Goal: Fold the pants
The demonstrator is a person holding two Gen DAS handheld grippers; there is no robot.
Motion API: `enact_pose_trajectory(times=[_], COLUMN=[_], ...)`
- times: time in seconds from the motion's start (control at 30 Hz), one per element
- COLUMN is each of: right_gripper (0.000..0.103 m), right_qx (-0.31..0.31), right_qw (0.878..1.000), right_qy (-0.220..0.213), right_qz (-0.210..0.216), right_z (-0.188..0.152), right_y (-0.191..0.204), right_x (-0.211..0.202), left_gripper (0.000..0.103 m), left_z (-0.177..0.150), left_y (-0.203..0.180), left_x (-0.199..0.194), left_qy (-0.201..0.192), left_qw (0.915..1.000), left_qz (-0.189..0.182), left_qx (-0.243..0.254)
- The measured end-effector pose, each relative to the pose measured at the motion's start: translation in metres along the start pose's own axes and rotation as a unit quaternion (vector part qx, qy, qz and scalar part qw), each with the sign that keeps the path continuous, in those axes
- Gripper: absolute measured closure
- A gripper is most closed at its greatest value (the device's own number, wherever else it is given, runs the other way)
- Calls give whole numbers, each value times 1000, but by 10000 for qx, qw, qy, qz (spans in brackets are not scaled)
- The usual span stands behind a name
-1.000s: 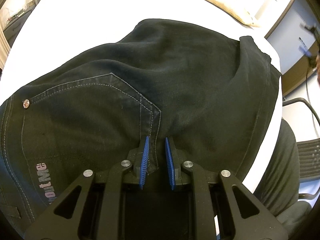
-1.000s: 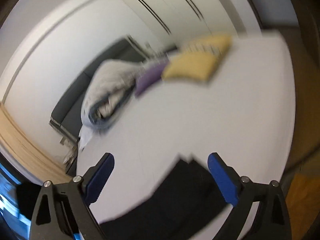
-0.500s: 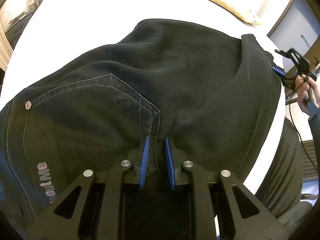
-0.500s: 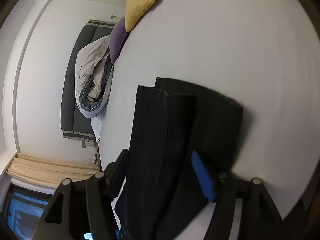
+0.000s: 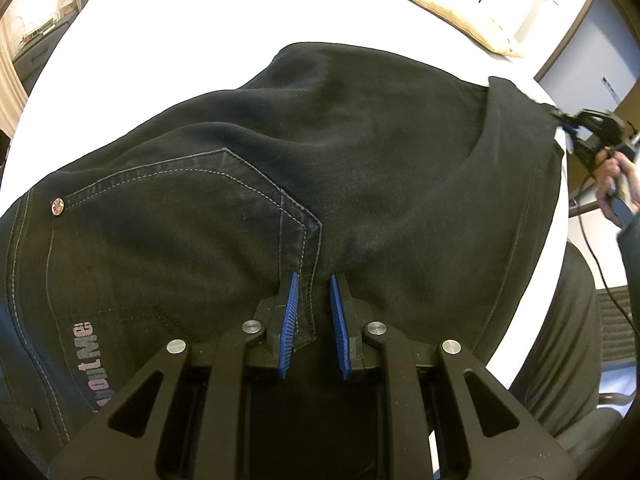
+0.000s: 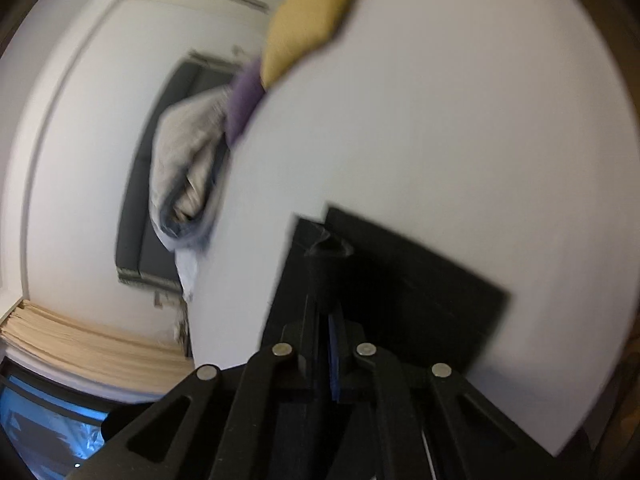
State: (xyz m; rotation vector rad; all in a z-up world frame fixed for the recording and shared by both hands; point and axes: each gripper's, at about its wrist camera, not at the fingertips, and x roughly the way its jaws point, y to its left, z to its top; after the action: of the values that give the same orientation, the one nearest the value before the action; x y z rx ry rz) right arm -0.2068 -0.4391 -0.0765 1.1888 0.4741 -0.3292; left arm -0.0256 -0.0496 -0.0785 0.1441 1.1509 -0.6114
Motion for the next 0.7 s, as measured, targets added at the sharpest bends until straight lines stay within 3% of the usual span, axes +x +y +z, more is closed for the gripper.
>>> enact_pose_trajectory(times=[0.13,0.27,0.3,0.47,0.7], right_gripper=[99,100,101,101,101], right_qx=[50,427,535,391,336], right_qw=[9996,9968,9966,9959,9956], right_qy=[-154,-39,-101,-338,-321], right_qz=[-235,-680,-623,-744,-812], right_z=[-6,-14,-17,-18,-20], right_y=[-15,-54,-59,-50,-57], right_x=[-15,0,0,-7,-1], left_gripper=[86,86,86,86,86], left_z=[1,2,1,3,1], left_y=[-3,-4,-5,-9,-11], left_x=[1,0,0,-1,-9], left_qy=[-15,-14,-18,-3,-153], left_qw=[10000,10000,10000,9999,9998], left_qz=[56,52,56,139,83], left_qx=[31,-14,-5,33,-4])
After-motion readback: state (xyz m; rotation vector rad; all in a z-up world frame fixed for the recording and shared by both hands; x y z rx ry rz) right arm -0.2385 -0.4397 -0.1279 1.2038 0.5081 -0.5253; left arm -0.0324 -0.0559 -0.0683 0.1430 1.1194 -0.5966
